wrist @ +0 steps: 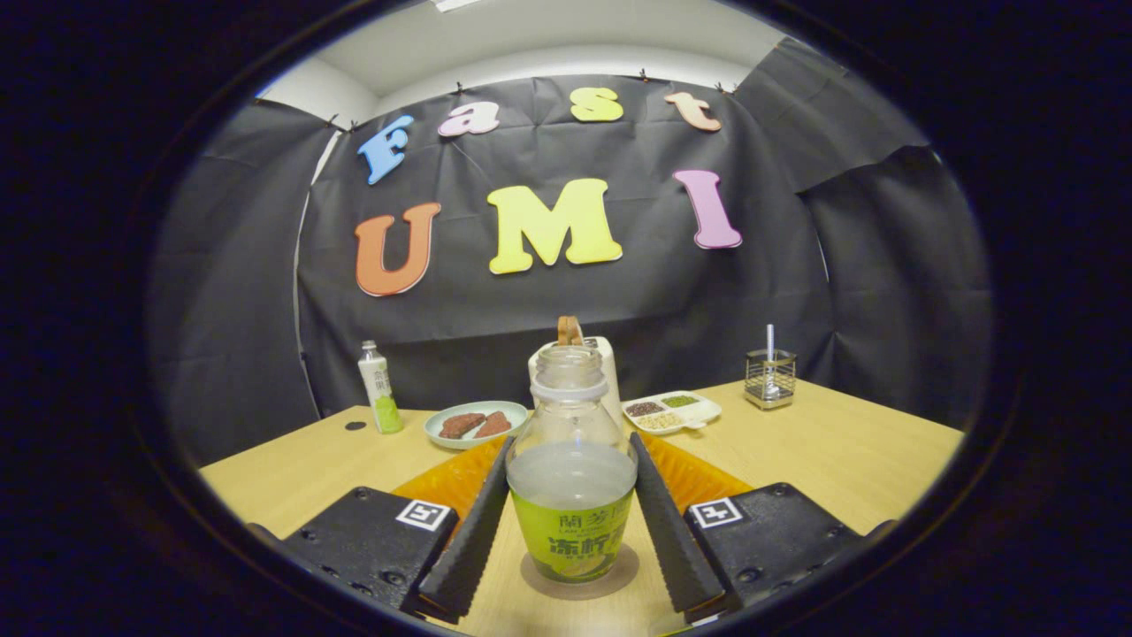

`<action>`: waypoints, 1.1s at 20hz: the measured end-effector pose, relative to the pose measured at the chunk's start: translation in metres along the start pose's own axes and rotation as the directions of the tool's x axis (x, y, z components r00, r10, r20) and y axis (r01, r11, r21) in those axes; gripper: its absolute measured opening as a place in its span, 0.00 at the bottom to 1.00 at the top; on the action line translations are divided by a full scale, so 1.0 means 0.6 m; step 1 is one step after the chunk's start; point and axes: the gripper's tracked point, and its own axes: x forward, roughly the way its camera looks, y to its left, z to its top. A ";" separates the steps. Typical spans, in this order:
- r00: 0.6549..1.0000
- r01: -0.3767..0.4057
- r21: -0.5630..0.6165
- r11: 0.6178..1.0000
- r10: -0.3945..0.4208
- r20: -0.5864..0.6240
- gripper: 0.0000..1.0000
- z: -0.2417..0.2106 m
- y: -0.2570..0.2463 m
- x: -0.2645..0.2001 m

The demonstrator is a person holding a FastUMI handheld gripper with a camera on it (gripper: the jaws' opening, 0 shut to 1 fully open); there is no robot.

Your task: Take the bottle from table, then pour the juice into the cup, finally place the bottle on the coaster

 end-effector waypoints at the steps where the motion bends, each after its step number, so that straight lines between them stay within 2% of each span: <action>1: 1.000 -0.004 -0.002 1.000 0.004 -0.002 0.84 -0.003 0.004 0.002; 12: 1.000 0.005 -0.100 0.995 -0.007 -0.022 0.85 -0.010 0.028 -0.013; 14: 1.000 -0.004 -0.104 0.995 0.004 0.001 0.85 0.000 0.036 -0.025; 16: 1.000 0.022 -0.102 0.995 -0.021 0.016 0.85 0.002 0.027 -0.039; 19: 0.999 0.014 -0.058 0.998 -0.011 0.047 0.85 0.006 0.033 -0.061; 22: 0.997 0.057 -0.054 0.997 -0.054 0.055 0.85 0.003 0.017 -0.090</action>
